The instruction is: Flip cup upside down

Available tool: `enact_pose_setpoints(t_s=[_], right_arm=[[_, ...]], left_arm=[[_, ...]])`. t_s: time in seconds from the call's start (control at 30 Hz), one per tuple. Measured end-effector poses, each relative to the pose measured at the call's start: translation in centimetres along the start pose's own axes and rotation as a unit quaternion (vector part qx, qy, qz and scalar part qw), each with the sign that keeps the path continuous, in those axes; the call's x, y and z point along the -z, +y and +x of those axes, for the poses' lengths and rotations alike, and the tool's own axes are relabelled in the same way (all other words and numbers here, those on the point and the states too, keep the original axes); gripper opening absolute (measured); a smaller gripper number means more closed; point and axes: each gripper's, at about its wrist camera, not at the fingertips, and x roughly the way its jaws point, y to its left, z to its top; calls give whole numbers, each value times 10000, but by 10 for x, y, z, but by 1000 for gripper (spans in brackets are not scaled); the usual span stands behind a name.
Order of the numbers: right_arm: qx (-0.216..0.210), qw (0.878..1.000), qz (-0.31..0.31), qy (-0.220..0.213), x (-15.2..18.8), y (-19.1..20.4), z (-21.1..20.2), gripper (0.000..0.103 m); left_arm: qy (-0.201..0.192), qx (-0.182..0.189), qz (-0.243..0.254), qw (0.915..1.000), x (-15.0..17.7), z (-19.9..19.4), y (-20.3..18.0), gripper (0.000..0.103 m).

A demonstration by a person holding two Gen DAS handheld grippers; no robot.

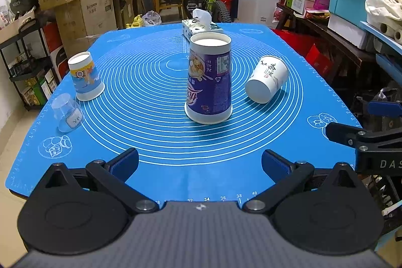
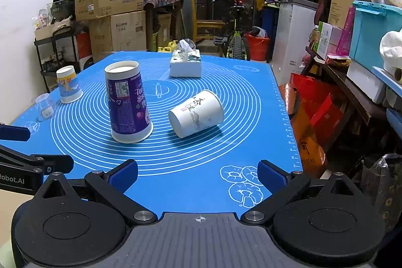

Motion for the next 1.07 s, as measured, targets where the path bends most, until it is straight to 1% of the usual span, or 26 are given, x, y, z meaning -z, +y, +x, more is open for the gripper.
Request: enact_pose_setpoints(t_s=[0.77, 1.07], right_arm=[[-7, 10000, 19, 37, 0, 0, 3, 101], [-10, 10000, 37, 48, 1, -1, 5, 101]], left_arm=[[42, 1, 20, 10000, -2, 3, 0, 103], [12, 76, 50, 10000, -2, 3, -2, 103]])
